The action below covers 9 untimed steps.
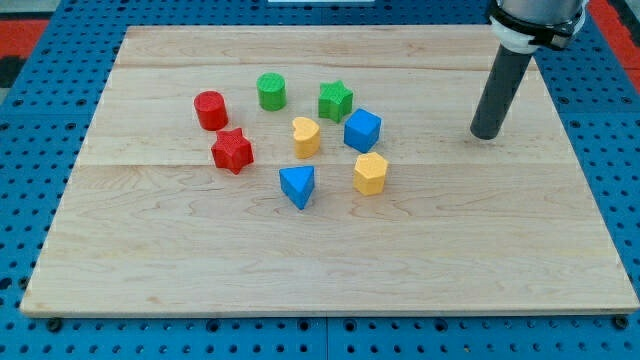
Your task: Push the yellow hexagon into yellow heart
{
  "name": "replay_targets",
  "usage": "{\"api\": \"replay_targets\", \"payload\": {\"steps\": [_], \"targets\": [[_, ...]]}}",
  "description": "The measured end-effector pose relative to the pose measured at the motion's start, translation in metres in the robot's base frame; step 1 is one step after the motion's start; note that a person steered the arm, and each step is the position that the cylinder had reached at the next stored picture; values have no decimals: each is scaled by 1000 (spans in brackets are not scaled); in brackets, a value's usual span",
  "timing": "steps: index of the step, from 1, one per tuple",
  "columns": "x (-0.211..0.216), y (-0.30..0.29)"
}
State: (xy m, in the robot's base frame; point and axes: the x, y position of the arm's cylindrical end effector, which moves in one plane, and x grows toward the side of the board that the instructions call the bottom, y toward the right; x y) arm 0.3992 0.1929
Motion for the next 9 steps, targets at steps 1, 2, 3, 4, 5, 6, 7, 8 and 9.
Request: {"api": "replay_targets", "payload": {"steps": [1,2,3,4,5,6,7,8,9], "targets": [[0,0],[0,7],[0,7],[0,7],[0,0],[37,-20],[85,-30],[91,-95],[76,-151]]}}
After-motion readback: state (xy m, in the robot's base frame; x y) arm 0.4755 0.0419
